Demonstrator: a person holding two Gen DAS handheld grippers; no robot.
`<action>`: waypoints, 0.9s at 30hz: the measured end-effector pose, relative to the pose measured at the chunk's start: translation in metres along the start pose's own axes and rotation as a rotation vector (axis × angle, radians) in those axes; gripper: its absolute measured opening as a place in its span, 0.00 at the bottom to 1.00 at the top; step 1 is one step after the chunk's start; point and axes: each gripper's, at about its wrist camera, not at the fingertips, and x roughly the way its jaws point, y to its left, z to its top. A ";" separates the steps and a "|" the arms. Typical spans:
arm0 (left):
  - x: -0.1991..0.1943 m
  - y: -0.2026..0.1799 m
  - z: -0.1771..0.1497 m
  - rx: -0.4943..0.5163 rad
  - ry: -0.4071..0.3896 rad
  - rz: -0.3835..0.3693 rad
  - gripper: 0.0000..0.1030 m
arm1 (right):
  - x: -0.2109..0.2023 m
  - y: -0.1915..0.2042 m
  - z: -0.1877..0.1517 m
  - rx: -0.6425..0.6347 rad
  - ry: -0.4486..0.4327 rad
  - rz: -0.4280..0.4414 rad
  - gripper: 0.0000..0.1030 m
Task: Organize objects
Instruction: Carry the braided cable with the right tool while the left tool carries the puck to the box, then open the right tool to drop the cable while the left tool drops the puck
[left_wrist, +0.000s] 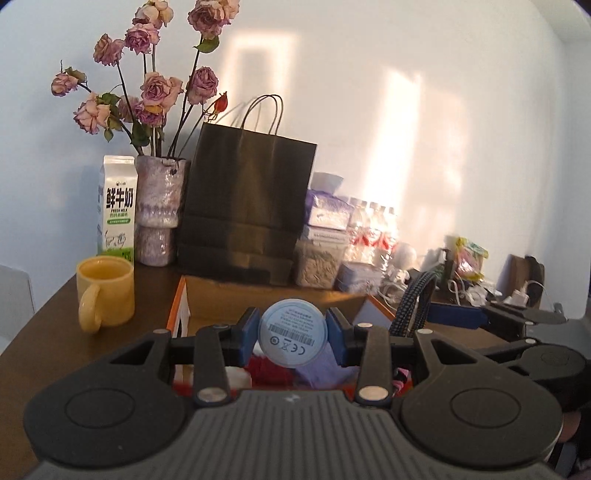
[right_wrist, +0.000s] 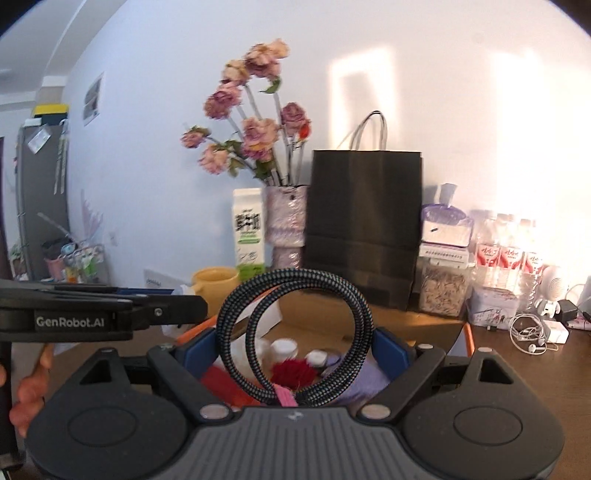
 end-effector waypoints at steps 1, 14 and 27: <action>0.006 0.001 0.003 -0.001 -0.004 0.010 0.39 | 0.007 -0.004 0.003 0.007 -0.003 -0.010 0.86; 0.087 0.023 0.011 -0.033 0.033 0.050 0.39 | 0.094 -0.040 0.008 0.087 0.060 -0.052 0.86; 0.115 0.041 0.004 -0.041 0.076 0.188 1.00 | 0.134 -0.043 -0.017 0.037 0.173 -0.105 1.00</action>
